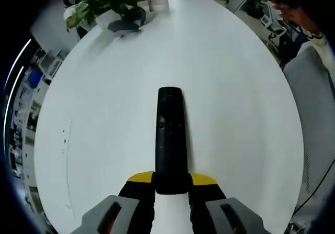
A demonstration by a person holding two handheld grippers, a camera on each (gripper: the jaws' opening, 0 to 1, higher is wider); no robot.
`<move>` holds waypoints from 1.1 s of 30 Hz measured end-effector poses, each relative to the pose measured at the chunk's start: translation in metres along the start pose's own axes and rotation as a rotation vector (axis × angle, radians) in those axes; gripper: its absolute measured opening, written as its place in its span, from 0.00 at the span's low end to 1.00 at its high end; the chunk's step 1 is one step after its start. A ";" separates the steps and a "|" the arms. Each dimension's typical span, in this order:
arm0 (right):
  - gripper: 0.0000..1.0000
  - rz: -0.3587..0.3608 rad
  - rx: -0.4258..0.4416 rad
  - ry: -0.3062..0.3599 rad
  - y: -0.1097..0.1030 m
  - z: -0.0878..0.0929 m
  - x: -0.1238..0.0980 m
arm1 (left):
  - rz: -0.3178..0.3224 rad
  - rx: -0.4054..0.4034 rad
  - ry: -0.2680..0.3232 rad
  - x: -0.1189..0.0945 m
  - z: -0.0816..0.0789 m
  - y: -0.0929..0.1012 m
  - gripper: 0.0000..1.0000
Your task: Press the specified remote control buttons in sequence, fully releasing each button before pressing the next.
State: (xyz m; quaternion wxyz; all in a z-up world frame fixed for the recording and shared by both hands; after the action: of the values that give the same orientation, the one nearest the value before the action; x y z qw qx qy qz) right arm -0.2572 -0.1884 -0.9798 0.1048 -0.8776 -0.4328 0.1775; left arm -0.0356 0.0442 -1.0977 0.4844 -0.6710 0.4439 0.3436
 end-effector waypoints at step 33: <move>0.90 0.013 0.039 -0.026 0.013 0.001 0.011 | -0.049 0.093 -0.031 0.033 -0.005 -0.049 0.33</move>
State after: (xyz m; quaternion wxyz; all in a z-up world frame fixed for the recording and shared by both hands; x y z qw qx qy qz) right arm -0.2418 -0.1881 -0.9875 0.1154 -0.8758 -0.4248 0.1979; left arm 0.0221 0.0377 -1.1084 0.5301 -0.6531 0.4354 0.3209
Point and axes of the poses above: the point that each gripper's makers call its tool centre point, and the gripper's own axes: x roughly forward along the fingers, y roughly to its right, z roughly out of its underside, the point moved 8 cm from there along -x, roughly backward along the fingers, and after that the axes turned 14 degrees about -z, right-handed, at the moved point
